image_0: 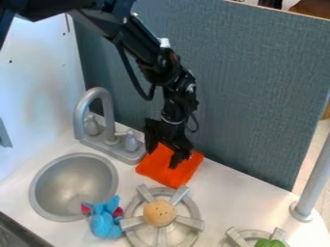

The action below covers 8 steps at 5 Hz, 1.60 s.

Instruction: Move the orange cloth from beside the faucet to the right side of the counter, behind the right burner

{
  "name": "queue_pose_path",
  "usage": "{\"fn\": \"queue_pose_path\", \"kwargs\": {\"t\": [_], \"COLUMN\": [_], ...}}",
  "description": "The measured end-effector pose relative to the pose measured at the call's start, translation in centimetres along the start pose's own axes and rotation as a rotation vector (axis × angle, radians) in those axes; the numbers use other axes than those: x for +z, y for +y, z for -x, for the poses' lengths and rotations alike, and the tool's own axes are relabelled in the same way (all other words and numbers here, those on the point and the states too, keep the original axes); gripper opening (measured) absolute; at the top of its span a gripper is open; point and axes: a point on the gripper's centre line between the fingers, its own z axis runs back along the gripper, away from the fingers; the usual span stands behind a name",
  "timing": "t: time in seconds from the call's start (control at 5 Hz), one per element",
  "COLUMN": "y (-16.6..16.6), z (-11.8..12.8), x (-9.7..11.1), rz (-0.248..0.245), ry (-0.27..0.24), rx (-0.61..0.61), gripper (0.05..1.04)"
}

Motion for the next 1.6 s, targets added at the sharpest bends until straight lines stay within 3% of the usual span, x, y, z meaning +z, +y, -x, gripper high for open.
{"fn": "queue_pose_path", "kwargs": {"t": [0.2, 0.4, 0.8, 1.4, 1.6], "y": [1.1, 1.8, 2.5, 1.0, -0.1], "z": [0.1, -0.8, -0.8, -1.3, -2.2], "x": [-1.5, -1.3, -3.1, -5.6, -5.5], "rz": [-0.004, 0.005, 0.019, 0.082, 0.147], "ry": [0.039, 0.033, 0.062, 0.052, 0.049], "rx": [0.035, 0.049, 0.094, 0.155, 0.173], "gripper": [1.0, 1.0, 1.0, 1.0, 1.0]}}
